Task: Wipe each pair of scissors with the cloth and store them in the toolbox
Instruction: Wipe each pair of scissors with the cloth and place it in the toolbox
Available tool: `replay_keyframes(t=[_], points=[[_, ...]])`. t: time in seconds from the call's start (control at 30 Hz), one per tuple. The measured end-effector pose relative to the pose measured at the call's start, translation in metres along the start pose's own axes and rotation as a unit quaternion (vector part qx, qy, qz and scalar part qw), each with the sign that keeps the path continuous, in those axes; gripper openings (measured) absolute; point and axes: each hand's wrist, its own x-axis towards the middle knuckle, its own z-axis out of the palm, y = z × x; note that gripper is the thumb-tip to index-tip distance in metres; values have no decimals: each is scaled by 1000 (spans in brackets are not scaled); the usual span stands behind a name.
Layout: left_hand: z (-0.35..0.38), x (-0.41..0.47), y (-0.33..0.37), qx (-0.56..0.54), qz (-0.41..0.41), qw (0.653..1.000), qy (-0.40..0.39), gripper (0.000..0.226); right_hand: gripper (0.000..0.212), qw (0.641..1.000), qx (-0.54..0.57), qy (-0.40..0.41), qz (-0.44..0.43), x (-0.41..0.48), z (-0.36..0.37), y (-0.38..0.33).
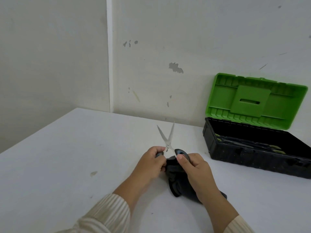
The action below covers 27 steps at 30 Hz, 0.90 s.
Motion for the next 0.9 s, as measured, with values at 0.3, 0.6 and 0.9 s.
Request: replay_keyframes(t=[0.3, 0.6, 0.9], points=[[-25, 4, 1, -79, -43, 992, -94, 7, 20, 998, 22, -57, 16, 7, -12, 2], [-34, 10, 7, -76, -63, 994, -46, 12, 11, 997, 76, 18, 3, 15, -26, 5], [-19, 4, 4, 31, -44, 996, -78, 17, 41, 992, 46, 51, -105, 9, -22, -13]])
